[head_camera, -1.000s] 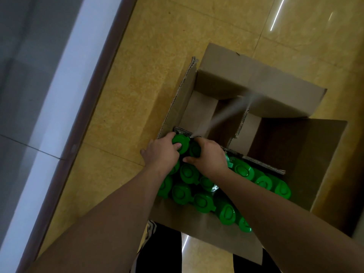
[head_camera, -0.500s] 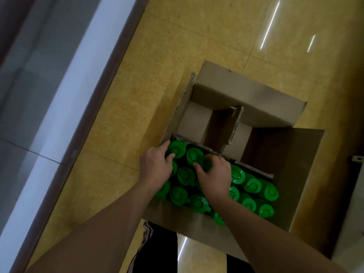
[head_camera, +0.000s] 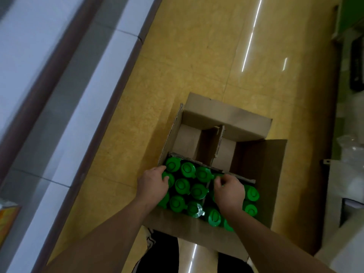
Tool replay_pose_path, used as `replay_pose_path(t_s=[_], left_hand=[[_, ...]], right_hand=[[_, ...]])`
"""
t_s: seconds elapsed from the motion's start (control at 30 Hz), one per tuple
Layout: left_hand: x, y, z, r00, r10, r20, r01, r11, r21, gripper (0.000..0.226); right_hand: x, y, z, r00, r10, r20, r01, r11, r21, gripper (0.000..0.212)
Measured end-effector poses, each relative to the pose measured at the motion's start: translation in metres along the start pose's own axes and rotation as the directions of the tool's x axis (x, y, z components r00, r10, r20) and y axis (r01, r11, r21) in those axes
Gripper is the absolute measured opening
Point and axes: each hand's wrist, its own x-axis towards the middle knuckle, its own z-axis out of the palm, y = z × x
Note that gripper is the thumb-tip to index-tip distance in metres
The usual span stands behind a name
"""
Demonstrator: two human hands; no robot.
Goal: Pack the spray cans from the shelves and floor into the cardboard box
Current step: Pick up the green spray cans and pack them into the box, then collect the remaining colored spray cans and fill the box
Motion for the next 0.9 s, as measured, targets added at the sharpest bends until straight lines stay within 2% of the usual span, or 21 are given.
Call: replay_pose_path(t_s=[0.1, 0.23, 0.37, 0.5, 0.63, 0.73, 0.9], left_hand=[[-0.02, 0.024, -0.033, 0.999, 0.016, 0.031, -0.016, 1.0, -0.008, 0.05], [-0.065, 0.066, -0.078, 0.998, 0.048, -0.04, -0.048, 0.999, -0.013, 0.053], [-0.138, 0.112, -0.116, 0.989, 0.048, -0.143, -0.051, 0.998, -0.021, 0.054], [-0.22, 0.141, -0.146, 0.973, 0.028, -0.227, -0.035, 0.999, -0.026, 0.056], [-0.288, 0.16, -0.178, 0.949, 0.015, -0.316, -0.032, 0.998, -0.048, 0.061], [-0.329, 0.171, -0.202, 0.915, 0.025, -0.403, -0.046, 0.998, -0.043, 0.061], [-0.382, 0.184, -0.238, 0.854, 0.039, -0.519, -0.062, 0.998, -0.026, 0.055]], right_hand=[[-0.013, -0.003, -0.04, 0.999, -0.035, -0.018, 0.035, 0.999, 0.0, 0.033], [-0.034, -0.014, -0.109, 0.993, -0.105, -0.06, 0.108, 0.993, 0.051, 0.029], [-0.067, -0.016, -0.19, 0.968, -0.245, -0.059, 0.248, 0.968, 0.033, 0.004], [-0.097, -0.02, -0.257, 0.951, -0.311, 0.008, 0.31, 0.95, 0.02, 0.019], [-0.13, -0.051, -0.322, 0.923, -0.384, 0.01, 0.383, 0.923, 0.047, 0.031], [-0.158, -0.078, -0.363, 0.881, -0.472, 0.045, 0.47, 0.881, 0.047, 0.022], [-0.197, -0.115, -0.397, 0.813, -0.582, -0.029, 0.582, 0.808, 0.096, 0.031]])
